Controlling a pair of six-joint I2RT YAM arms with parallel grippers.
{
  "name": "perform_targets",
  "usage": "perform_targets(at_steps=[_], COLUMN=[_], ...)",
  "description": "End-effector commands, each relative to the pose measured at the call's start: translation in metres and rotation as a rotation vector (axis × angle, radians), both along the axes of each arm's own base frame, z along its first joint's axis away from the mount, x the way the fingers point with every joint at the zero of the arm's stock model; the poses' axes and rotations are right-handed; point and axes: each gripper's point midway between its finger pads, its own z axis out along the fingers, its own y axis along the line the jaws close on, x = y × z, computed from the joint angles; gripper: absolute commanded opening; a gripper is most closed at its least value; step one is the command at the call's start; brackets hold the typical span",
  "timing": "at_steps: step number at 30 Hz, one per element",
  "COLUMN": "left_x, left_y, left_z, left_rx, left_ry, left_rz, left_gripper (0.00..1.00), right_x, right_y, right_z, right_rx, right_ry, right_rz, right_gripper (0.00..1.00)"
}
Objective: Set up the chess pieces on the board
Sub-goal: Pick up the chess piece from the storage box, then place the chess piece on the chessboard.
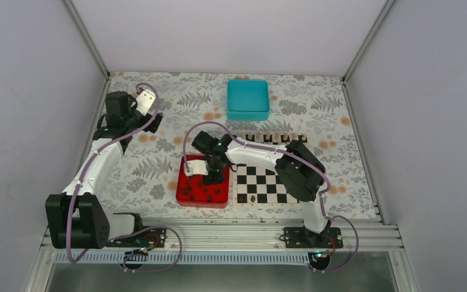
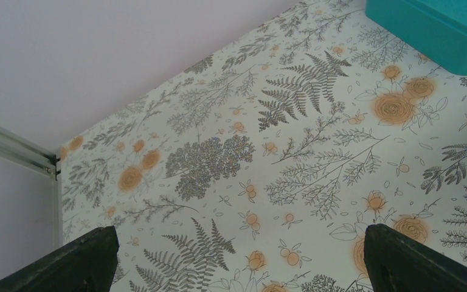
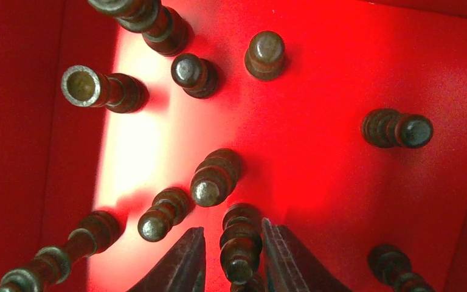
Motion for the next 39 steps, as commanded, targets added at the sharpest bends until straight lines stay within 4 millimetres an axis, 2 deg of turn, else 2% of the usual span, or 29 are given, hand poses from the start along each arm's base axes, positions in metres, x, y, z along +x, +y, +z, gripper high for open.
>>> perform_targets(at_steps=[1, 4, 7, 13, 16, 20, 24, 28, 31, 34, 39], left_x=[0.000, 0.000, 0.000, 0.001, 0.000, 0.000, -0.001, -0.001, -0.001, -0.001, -0.001], left_y=[0.002, 0.002, 0.002, 0.002, 0.002, 0.001, 0.001, 0.000, 0.000, -0.001, -0.001], left_z=[0.005, 0.004, 0.006, 0.006, 0.008, 0.010, 0.011, 0.011, 0.009, 0.007, 0.010], left_rx=[0.009, 0.010, 0.009, 0.006, 0.006, 0.003, 0.001, -0.001, -0.008, -0.015, -0.019], left_ry=[-0.029, -0.027, -0.032, -0.031, -0.036, -0.039, -0.039, -0.038, -0.034, -0.025, -0.022], left_rz=[-0.001, 0.001, 0.001, 0.003, 0.002, 0.000, -0.003, -0.003, -0.004, -0.005, -0.004], left_gripper=[1.00, 1.00, 1.00, 1.00, 1.00, 1.00, 1.00, 1.00, 1.00, 1.00, 1.00], right_x=[-0.003, -0.002, 0.001, 0.006, 0.010, 0.014, 0.018, 0.014, 0.002, -0.015, -0.037], right_y=[0.003, 0.004, 0.005, 0.003, -0.004, -0.023, -0.061, -0.110, -0.143, -0.167, -0.194], right_z=[-0.009, -0.005, 0.005, 0.042, 0.069, 0.102, 0.124, 0.125, 0.117, 0.096, 0.055], right_rx=[0.000, 0.009, 0.029, 0.081, 0.114, 0.153, 0.169, 0.150, 0.127, 0.074, -0.008], right_ry=[-0.008, -0.014, -0.031, -0.071, -0.092, -0.103, -0.136, -0.154, -0.164, -0.129, -0.086], right_rz=[0.009, 0.004, -0.005, -0.028, -0.051, -0.097, -0.172, -0.255, -0.293, -0.311, -0.321], right_gripper=[0.23, 0.13, 0.08, 0.04, 0.04, 0.04, 0.04, 0.04, 0.04, 0.04, 0.04])
